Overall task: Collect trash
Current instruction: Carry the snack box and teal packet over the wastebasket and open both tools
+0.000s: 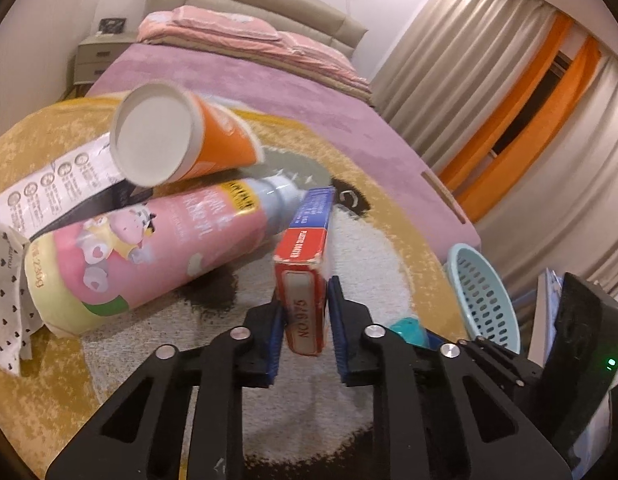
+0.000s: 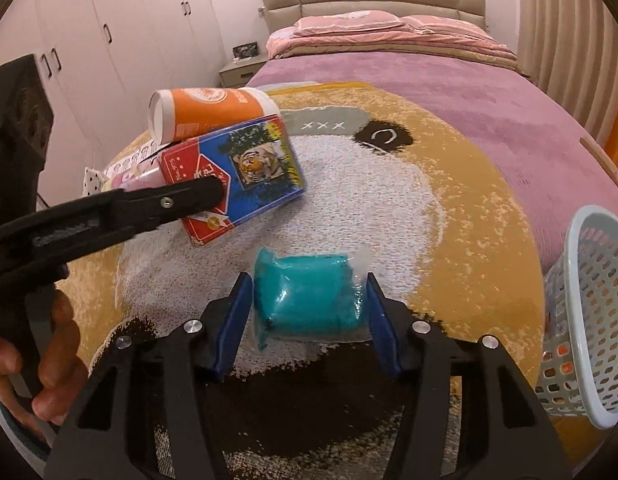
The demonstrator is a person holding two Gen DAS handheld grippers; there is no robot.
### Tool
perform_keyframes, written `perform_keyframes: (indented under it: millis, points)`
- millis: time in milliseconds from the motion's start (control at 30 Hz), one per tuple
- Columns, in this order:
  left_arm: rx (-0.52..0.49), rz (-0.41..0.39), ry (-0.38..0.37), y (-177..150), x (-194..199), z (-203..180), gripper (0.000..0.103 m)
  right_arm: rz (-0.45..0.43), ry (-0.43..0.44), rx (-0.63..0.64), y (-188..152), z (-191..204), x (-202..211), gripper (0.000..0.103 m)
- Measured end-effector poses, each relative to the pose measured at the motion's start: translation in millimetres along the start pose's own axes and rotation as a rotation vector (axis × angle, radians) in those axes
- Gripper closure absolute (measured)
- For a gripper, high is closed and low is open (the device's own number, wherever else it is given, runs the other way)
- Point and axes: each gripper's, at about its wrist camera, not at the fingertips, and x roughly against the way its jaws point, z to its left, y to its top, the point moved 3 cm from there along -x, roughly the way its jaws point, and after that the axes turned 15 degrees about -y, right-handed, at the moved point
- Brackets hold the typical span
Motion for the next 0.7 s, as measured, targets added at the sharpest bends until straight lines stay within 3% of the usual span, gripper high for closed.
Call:
perform_keyframes:
  millis: [333, 700]
  points:
    - [-0.068, -0.019, -0.040, 5.3, 3.2, -31.6, 0.087, -0.060, -0.033, -0.083, 5.2, -42.2, 27.4, 0.051]
    - [-0.181, 0.006, -0.112, 7.1, -20.9, -96.2, 0.087, -0.125, -0.093, -0.205, 6.6, -106.4, 61.4, 0.051]
